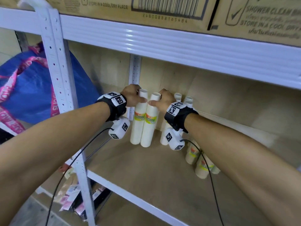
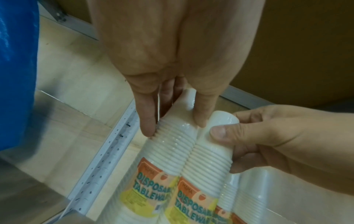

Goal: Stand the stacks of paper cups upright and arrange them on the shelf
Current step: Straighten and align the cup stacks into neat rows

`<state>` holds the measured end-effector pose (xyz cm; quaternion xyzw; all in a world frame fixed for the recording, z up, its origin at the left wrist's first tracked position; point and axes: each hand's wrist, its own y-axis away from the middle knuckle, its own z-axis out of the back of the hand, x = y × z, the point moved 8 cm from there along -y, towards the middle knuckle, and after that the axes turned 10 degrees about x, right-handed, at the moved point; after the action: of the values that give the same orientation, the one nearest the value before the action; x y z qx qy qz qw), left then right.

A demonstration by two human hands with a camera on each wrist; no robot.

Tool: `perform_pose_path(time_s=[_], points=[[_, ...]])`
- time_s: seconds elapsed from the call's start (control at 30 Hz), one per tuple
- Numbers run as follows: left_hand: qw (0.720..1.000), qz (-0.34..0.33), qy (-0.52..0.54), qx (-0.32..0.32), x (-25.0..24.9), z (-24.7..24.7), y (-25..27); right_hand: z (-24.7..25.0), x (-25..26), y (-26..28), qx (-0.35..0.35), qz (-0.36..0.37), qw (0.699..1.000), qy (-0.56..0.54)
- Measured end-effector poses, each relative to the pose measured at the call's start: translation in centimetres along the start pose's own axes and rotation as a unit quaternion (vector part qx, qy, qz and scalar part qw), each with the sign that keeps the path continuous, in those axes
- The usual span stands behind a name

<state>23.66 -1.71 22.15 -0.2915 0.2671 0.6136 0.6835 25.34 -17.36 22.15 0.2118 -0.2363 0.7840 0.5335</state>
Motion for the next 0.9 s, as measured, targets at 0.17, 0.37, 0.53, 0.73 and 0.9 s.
perform_pose_path(time_s=[0.17, 0.37, 0.53, 0.73, 0.9], points=[[0.999, -0.022, 0.005, 0.034, -2.1, -1.8, 0.2, 2.0, -1.5, 2.1, -0.018, -0.033, 0.999, 0.024], [0.997, -0.052, 0.009, 0.062, -4.5, -4.3, -0.3, 4.5, -3.4, 4.6, -0.05, -0.056, 0.997, 0.021], [0.995, -0.078, -0.007, 0.07, -6.5, -6.1, -0.8, 6.0, -5.0, 6.3, -0.065, -0.067, 0.996, -0.011], [0.992, -0.099, -0.019, 0.073, -7.6, -7.8, -1.6, 7.1, -6.1, 7.6, -0.081, -0.083, 0.993, 0.0], [0.992, -0.098, -0.031, 0.067, -7.6, -8.8, -2.2, 6.7, -7.4, 7.7, -0.085, -0.104, 0.991, -0.012]])
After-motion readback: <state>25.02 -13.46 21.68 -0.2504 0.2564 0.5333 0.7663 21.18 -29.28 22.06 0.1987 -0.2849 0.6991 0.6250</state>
